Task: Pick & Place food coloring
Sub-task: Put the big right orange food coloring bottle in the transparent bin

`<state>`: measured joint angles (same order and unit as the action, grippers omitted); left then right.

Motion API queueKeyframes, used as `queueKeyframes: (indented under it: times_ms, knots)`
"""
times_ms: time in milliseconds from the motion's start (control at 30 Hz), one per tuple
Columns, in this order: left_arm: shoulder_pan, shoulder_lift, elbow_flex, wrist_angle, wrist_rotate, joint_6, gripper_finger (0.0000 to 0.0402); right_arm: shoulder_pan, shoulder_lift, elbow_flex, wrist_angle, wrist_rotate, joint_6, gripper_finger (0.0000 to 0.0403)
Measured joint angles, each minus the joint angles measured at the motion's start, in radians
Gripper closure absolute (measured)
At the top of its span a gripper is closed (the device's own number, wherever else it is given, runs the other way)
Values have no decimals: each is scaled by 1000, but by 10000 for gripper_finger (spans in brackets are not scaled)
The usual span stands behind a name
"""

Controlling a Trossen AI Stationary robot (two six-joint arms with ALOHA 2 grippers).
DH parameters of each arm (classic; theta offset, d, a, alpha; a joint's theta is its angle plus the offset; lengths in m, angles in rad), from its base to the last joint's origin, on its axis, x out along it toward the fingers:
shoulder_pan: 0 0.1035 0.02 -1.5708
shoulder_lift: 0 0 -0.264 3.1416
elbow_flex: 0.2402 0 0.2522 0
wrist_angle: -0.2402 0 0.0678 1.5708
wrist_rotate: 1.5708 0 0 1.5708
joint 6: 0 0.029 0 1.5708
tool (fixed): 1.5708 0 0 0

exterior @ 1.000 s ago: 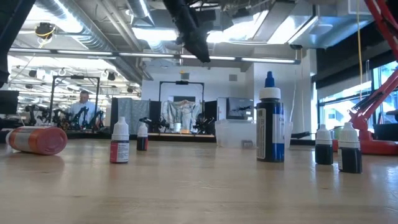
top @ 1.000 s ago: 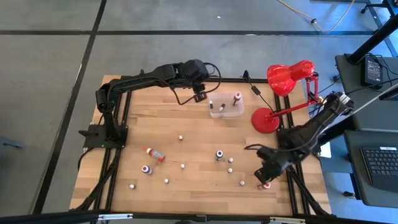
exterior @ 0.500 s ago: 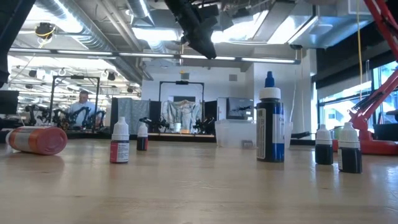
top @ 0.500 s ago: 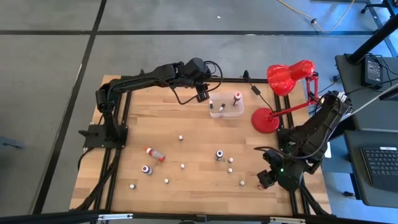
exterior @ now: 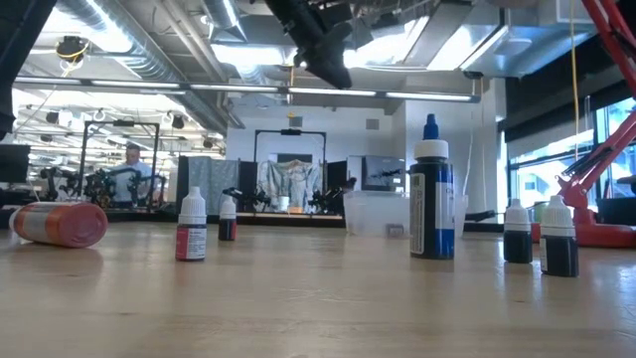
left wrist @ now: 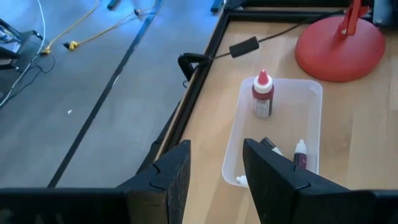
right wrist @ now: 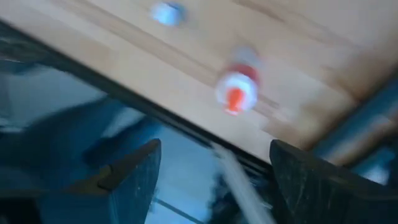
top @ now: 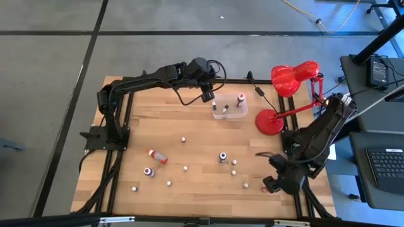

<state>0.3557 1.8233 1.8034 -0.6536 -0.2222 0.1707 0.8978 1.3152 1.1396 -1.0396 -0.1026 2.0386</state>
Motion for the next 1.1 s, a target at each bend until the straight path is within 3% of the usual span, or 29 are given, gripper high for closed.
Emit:
queueKeyframes:
  times_ms: [100, 667, 1100]
  knots:
    - [0, 0, 0, 1, 0, 0, 258, 0, 59, -1, -19, -88, -2, 113]
    - [0, 0, 0, 0, 0, 0, 258, -44, 309, -1, -19, -47, -114, 145]
    - [0, 0, 0, 0, -1, 0, 258, -52, 312, 0, -18, -116, -163, 269]
